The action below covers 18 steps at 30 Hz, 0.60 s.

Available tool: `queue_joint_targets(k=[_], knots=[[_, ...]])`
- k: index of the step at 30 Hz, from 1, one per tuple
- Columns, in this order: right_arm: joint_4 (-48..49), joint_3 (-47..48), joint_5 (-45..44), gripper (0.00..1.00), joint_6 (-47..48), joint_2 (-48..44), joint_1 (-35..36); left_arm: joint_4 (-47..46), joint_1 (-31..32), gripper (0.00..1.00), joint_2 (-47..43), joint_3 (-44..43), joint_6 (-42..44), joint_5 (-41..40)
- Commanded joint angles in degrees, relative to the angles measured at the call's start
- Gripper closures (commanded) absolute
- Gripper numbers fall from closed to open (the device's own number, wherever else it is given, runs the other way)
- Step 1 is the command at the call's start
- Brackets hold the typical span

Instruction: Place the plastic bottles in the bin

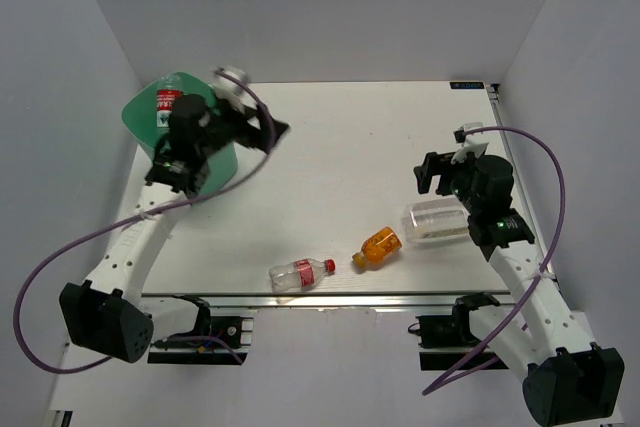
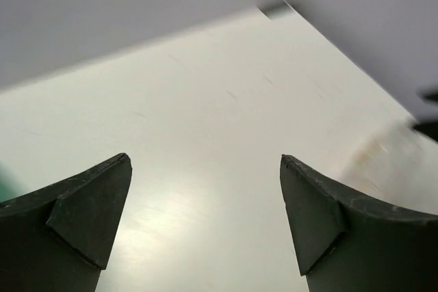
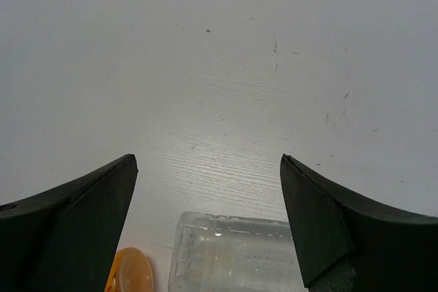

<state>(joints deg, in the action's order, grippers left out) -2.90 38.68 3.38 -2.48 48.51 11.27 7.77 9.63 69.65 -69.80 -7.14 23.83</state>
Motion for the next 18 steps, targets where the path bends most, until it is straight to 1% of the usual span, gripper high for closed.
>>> queue_joint_targets(k=[1,3,5,6,8,9,10,11,12,13,16,18], knots=[[0.9,1.9,0.8,0.11,-0.2,1.1,-0.3,7.6,10.0,0.02,-1.7,5.9,2.4,-1.1],[0.6,2.3,1.6,0.11,-0.7,1.6,-0.2,8.7,12.5,0.02,-3.8,9.9,0.2,-2.2],[1.1,2.3,1.7,0.11,-1.5,1.8,-0.3,9.5,16.9,0.02,-6.7,11.9,-3.7,-5.4],[1.3,2.4,1.5,0.11,-1.6,2.5,-0.3,10.5,20.4,0.02,-7.5,13.2,-5.4,-7.8],[0.0,3.2,0.4,0.11,-1.7,3.0,-0.2,11.7,23.0,0.02,-9.6,15.3,-10.0,-7.8],[-1.1,3.4,0.3,0.11,-2.2,3.1,-0.3,12.5,25.8,0.02,-10.4,18.7,-11.9,-9.1],[-1.1,3.3,0.5,0.11,-2.6,2.9,-0.2,13.1,27.1,0.02,-11.1,20.6,-14.9,-12.6],[-1.0,2.6,1.9,0.11,-2.9,2.6,-0.3,14.3,28.2,0.02,-11.6,22.0,-16.1,-14.8],[-0.8,2.4,2.3,0.11,-3.4,1.9,-0.3,17.5,30.3,0.02,-12.1,22.9,-17.3,-16.7],[-0.4,2.0,2.6,0.11,-3.7,1.5,-0.2,18.7,31.4,0.02,-12.1,24.3,-19.3,-19.5],[-0.3,1.3,3.2,0.11,-3.8,0.2,-0.2,20.6,35.3,0.02,-10.8,24.4,-21.6,-20.1],[-0.3,0.8,3.6,0.11,-3.6,-0.6,-0.2,22.5,37.6,0.02,-9.5,24.4,-22.7,-22.2]])
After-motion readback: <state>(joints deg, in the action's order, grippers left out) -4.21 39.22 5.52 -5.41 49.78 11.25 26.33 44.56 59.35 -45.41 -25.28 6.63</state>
